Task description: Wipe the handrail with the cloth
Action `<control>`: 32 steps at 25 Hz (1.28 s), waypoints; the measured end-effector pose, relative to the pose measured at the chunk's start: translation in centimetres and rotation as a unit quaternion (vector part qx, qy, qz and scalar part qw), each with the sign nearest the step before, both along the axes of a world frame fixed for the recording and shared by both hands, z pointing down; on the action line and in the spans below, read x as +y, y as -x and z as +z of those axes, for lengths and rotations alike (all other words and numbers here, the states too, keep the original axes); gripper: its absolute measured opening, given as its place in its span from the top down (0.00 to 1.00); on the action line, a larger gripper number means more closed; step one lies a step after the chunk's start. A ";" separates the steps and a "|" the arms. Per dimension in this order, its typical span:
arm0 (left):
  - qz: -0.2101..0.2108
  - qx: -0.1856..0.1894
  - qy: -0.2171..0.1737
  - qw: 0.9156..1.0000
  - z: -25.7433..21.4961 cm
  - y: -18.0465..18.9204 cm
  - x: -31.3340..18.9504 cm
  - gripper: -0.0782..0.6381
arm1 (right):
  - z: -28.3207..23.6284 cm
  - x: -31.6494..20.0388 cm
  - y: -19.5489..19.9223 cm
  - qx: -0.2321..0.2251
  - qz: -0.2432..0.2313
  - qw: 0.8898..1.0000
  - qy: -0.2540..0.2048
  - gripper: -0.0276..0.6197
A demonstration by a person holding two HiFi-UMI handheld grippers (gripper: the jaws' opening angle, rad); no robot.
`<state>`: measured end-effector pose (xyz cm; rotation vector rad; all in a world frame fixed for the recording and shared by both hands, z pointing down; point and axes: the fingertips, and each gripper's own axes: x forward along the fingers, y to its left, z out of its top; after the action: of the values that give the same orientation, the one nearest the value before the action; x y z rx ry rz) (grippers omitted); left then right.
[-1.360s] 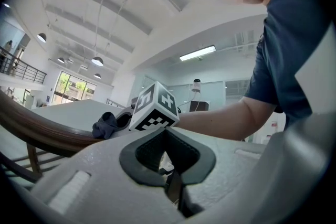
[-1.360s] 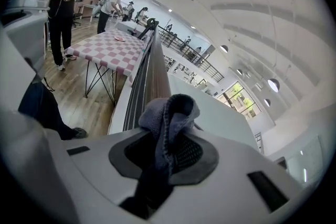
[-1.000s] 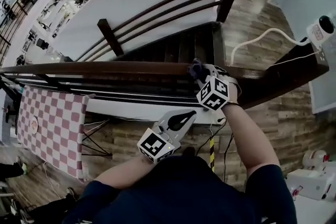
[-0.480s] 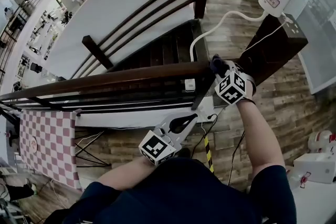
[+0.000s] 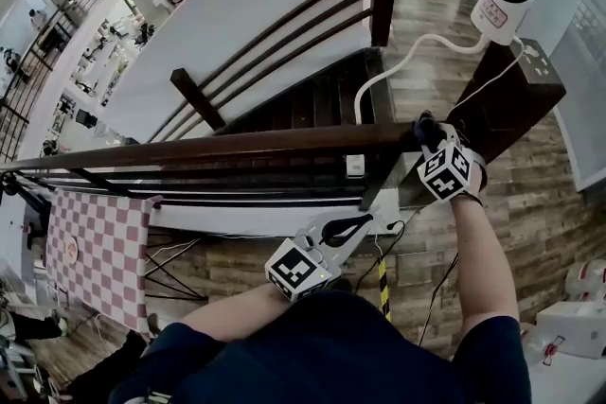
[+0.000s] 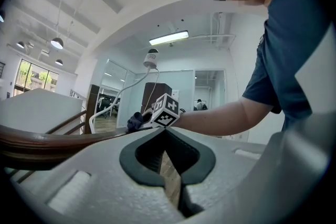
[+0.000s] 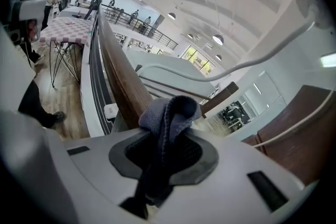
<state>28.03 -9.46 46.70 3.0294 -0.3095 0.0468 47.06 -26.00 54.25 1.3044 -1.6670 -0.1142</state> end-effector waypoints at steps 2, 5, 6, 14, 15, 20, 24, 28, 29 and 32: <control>-0.003 0.001 -0.007 1.000 -0.5 0.4 -0.3 0.90 | 0.0 0.0 0.4 0.004 0.000 1.000 -0.001 0.82; -0.020 0.007 -0.016 1.000 -1.5 1.8 -1.4 0.90 | -0.2 -0.2 2.3 -0.009 -0.011 1.000 -0.004 0.82; -0.025 0.009 -0.019 0.999 -1.8 2.5 -1.8 0.90 | -0.3 -0.2 3.4 -0.018 -0.016 1.000 -0.005 0.82; -0.062 0.019 -0.045 0.997 -4.1 9.0 -3.8 0.90 | -0.5 0.3 15.0 -0.061 -0.078 0.995 -0.005 0.82; -0.068 0.021 -0.046 0.996 -4.4 10.0 -4.1 0.90 | -0.7 0.5 16.6 -0.065 -0.085 0.994 -0.006 0.82; -0.095 0.026 -0.064 0.993 -5.5 15.4 -5.5 0.90 | -2.1 1.4 23.8 -0.088 -0.120 0.989 -0.016 0.82; -0.113 0.015 -0.063 0.991 -4.2 19.3 -6.3 0.90 | -2.4 3.1 29.4 -0.115 -0.144 0.983 -0.021 0.82; -0.114 0.011 -0.059 0.992 -3.3 21.7 -6.6 0.90 | -2.7 4.7 33.6 -0.151 -0.157 0.976 -0.026 0.82; -0.111 0.010 -0.059 0.992 -3.1 22.0 -6.4 0.90 | -2.8 5.3 34.5 -0.158 -0.161 0.974 -0.028 0.82; -0.096 0.003 -0.055 0.994 -2.3 22.7 -5.7 0.90 | -3.7 7.2 36.5 -0.175 -0.168 0.969 -0.040 0.82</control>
<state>5.37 -15.16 44.36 3.0906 -0.6213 0.0050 10.57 -18.83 50.53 1.1357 -2.2000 -0.1608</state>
